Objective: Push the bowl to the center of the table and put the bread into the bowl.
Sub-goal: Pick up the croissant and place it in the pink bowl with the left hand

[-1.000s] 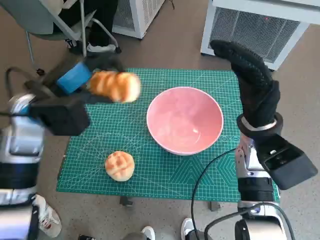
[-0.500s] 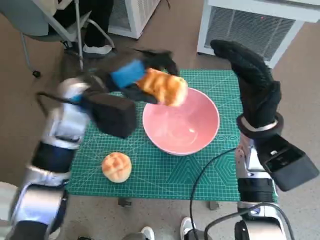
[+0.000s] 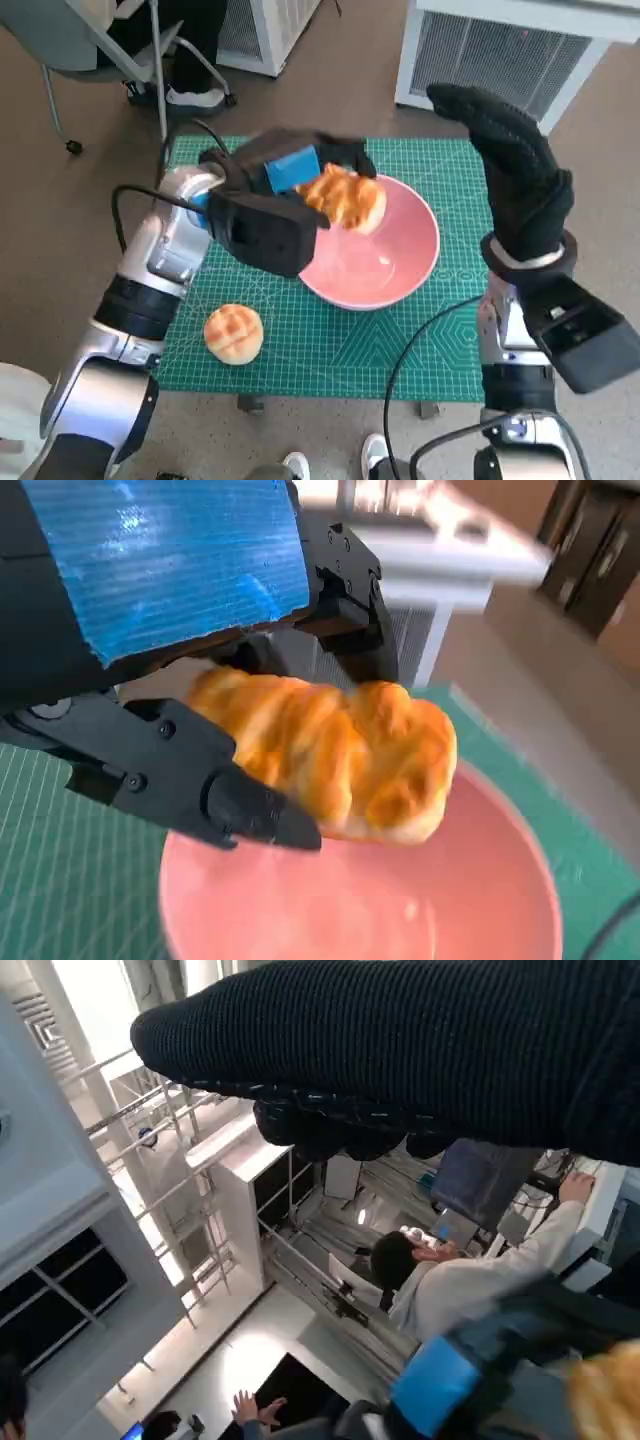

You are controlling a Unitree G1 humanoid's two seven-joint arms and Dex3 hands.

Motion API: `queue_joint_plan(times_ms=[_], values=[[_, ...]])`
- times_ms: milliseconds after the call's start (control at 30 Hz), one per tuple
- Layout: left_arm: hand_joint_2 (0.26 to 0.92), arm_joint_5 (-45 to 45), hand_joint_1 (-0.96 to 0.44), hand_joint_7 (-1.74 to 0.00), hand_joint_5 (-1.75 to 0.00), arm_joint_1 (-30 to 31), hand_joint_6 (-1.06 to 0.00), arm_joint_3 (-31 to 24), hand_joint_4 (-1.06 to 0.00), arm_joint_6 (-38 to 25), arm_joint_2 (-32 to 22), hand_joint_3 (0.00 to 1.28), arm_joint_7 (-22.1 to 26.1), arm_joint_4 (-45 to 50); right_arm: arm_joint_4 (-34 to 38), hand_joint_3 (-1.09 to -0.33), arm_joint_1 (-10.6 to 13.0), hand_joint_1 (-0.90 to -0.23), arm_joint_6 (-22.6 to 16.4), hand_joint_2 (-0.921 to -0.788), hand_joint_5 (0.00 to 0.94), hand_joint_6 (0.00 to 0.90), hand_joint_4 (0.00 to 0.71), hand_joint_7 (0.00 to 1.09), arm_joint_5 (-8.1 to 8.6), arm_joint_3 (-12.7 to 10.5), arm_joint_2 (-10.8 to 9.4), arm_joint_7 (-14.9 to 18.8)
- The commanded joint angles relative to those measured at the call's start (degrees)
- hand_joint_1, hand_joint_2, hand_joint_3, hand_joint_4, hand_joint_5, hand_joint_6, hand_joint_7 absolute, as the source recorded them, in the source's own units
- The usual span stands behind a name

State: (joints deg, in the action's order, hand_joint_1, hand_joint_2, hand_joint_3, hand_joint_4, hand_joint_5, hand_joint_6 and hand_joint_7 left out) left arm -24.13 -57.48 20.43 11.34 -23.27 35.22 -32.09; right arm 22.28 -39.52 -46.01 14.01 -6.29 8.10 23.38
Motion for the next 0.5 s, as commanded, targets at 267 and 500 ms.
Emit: queue_joint_plan(times_ms=[267, 500], values=[[0.861, 0.7, -0.25, -0.03, 0.00, 2.3, -0.23, -0.9, -0.01, -0.9, -1.7, 0.00, 2.4, 6.4, -1.3, -0.843, 1.7, -0.622, 1.6, -0.921, 0.431, -0.001, -0.001, 0.60, -1.21, 0.1, 0.2, -1.4], [0.858, 3.0, -0.25, -0.02, 0.00, 6.4, -0.23, -4.0, -0.01, -0.4, -4.6, 0.00, 2.8, 13.7, -1.3, -0.842, 1.8, -0.622, 1.7, -0.921, 0.429, -0.001, -0.001, 0.60, -1.31, 0.4, 0.0, -1.6]])
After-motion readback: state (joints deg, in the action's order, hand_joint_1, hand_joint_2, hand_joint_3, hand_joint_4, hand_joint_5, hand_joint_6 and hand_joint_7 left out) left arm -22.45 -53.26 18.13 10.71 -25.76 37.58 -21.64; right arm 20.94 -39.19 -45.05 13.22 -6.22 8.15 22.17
